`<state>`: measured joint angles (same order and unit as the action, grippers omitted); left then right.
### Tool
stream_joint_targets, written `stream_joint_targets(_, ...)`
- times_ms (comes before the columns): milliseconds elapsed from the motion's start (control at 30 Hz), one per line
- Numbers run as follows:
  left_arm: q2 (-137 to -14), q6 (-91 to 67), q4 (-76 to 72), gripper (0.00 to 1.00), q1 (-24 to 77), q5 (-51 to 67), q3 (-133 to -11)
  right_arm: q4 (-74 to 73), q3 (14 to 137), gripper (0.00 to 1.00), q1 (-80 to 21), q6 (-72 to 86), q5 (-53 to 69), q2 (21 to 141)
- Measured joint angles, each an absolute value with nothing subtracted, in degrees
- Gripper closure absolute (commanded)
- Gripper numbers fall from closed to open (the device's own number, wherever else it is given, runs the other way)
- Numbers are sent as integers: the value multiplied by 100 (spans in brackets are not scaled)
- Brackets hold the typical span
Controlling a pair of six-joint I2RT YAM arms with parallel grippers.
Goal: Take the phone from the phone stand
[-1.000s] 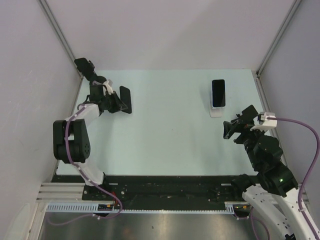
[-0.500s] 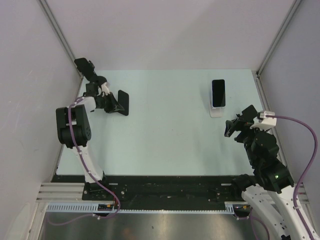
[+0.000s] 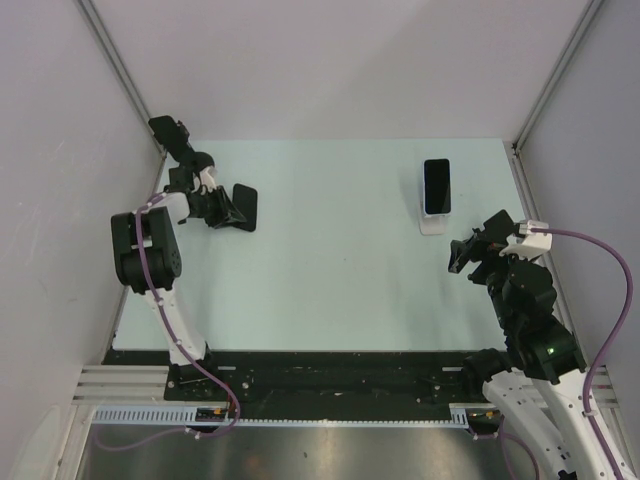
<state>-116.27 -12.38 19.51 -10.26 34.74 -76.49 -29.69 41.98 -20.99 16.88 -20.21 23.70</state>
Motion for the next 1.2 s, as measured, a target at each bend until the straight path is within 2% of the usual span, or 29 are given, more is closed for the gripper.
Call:
stream_joint_targets(67, -11627, -1232, 1966, 62, -1028, 3465, -7660, -2969, 4198, 0, -2099, 1688, -2025, 2370)
stream_joint_targets(100, -11627, -1212, 1981, 56, -1028, 3428, -7666, -2969, 4198, 0, -2102, 1688, -2025, 2370)
stream_joint_targets(267, -11646, -1151, 2038, 41, -1090, 3192, -7673, -2967, 4198, 1, -2121, 1686, -2027, 2370)
stream_joint_targets(300, -11646, -1140, 2036, 35, -1103, 3173, -7686, -2969, 4198, 0, -2121, 1686, -2027, 2370)
stream_joint_targets(467, -11633, -1133, 2012, 27, -1122, 3057, -7767, -2969, 4198, 0, -2130, 1686, -2027, 2373)
stream_joint_targets(500, -11629, -1125, 2005, 21, -1122, 3039, -7776, -2969, 4198, 0, -2132, 1686, -2027, 2375)
stream_joint_targets(733, -11520, -1083, 1990, 2, -1120, 2740, -7782, -2967, 4198, 0, -2132, 1686, -2029, 2383)
stream_joint_targets(1000, -11019, -1041, 2156, 0, -1057, 2043, -7594, -2969, 4198, 0, -2141, 1688, -2097, 2392)
stream_joint_targets(1200, -9819, -1041, 2224, 0, -764, 1782, -7452, -2971, 4198, 0, -2191, 1688, -2126, 2602)
